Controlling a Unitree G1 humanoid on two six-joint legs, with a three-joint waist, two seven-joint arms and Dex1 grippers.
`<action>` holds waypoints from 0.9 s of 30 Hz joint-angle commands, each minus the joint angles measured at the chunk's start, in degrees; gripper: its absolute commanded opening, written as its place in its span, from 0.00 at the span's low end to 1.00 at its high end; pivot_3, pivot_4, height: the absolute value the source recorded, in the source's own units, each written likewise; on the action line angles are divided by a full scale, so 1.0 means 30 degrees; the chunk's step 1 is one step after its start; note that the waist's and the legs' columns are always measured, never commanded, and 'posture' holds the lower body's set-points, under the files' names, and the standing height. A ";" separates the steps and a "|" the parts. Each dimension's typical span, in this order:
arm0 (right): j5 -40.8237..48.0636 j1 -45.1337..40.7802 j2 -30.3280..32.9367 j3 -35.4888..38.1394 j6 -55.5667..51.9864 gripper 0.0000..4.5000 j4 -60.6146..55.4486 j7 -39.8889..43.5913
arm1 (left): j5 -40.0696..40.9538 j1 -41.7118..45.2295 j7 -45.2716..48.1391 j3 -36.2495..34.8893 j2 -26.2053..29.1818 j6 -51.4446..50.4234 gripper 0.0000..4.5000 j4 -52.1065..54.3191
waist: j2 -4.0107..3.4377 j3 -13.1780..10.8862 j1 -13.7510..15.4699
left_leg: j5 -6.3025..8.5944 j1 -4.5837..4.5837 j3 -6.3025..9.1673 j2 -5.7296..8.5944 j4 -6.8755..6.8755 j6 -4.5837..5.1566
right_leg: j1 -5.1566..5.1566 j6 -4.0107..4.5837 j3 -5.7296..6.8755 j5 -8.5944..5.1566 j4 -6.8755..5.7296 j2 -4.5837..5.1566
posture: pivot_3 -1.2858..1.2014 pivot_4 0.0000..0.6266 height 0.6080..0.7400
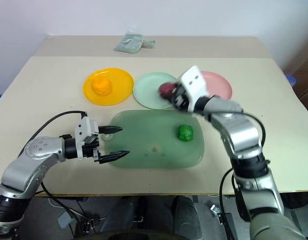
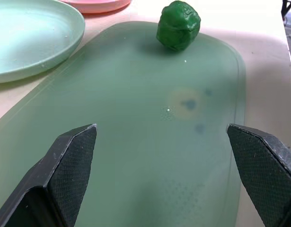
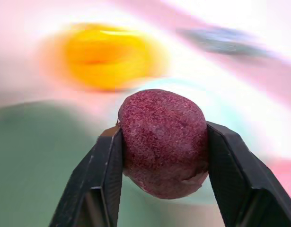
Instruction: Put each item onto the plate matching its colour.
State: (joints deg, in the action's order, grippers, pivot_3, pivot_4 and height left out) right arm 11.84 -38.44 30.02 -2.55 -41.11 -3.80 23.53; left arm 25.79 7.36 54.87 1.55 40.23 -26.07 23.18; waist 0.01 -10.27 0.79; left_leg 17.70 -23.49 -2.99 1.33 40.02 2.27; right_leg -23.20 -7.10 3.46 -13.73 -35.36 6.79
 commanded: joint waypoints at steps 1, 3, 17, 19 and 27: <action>-0.1684 -0.0712 0.0011 0.0662 0.2275 0.44 0.4771 -0.1572 | 0.0388 0.0061 -0.0295 0.0128 -0.0438 0.0029 1.00 0.0910 | -0.0001 0.0000 -0.0057 | 0.0000 -0.0002 -0.0004 0.0004 -0.0018 0.0000 | -0.0003 0.0000 -0.0002 0.0000 0.0014 0.0000 | 0.52 0.24 1.00; -0.2120 -0.1293 -0.0149 0.0721 0.4387 0.54 0.7383 -0.1559 | 0.0348 0.0031 -0.0477 0.0196 -0.0689 -0.0025 1.00 0.0987 | -0.0012 -0.0007 -0.0181 | -0.0002 -0.0003 -0.0030 0.0005 -0.0036 0.0003 | -0.0012 -0.0002 -0.0007 0.0000 0.0015 -0.0005 | 0.52 0.24 1.00; 0.5602 0.6815 0.5111 0.2240 0.4491 0.99 -0.3668 1.0682 | 0.0107 -0.0467 -0.0934 -0.0293 -0.0550 0.0333 1.00 0.0606 | -0.0053 -0.0023 0.0010 | 0.0024 -0.0001 -0.0010 -0.0024 -0.0020 0.0050 | 0.0048 -0.0014 0.0002 0.0000 0.0068 -0.0006 | 0.52 0.24 1.00; 0.5153 0.7758 0.5588 0.1508 0.4279 0.99 -0.4232 1.1053 | 0.0069 -0.0279 -0.0845 -0.0314 -0.0478 0.0403 1.00 0.0400 | -0.0057 -0.0021 -0.0041 | 0.0033 0.0025 -0.0023 -0.0021 0.0005 0.0063 | 0.0069 -0.0015 -0.0007 0.0003 0.0059 0.0005 | 0.52 0.24 1.00; 0.2511 0.6958 0.4991 -0.0346 0.4781 0.71 -0.2701 1.0041 | 0.0024 -0.0160 -0.0887 -0.0606 -0.0433 0.0484 1.00 0.0288 | -0.0067 -0.0016 -0.0052 | 0.0022 0.0015 -0.0034 -0.0021 0.0001 0.0039 | 0.0003 -0.0001 -0.0028 0.0002 0.0018 0.0012 | 0.52 0.24 1.00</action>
State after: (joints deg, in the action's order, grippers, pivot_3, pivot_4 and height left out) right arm 19.42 -16.11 45.68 -4.08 -28.27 -10.64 53.71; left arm 25.66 6.78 52.30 1.20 38.52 -25.73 23.30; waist -0.19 -10.32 0.63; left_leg 17.77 -23.45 -3.09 1.27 40.02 2.39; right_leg -23.19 -7.11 3.38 -13.73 -35.29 6.83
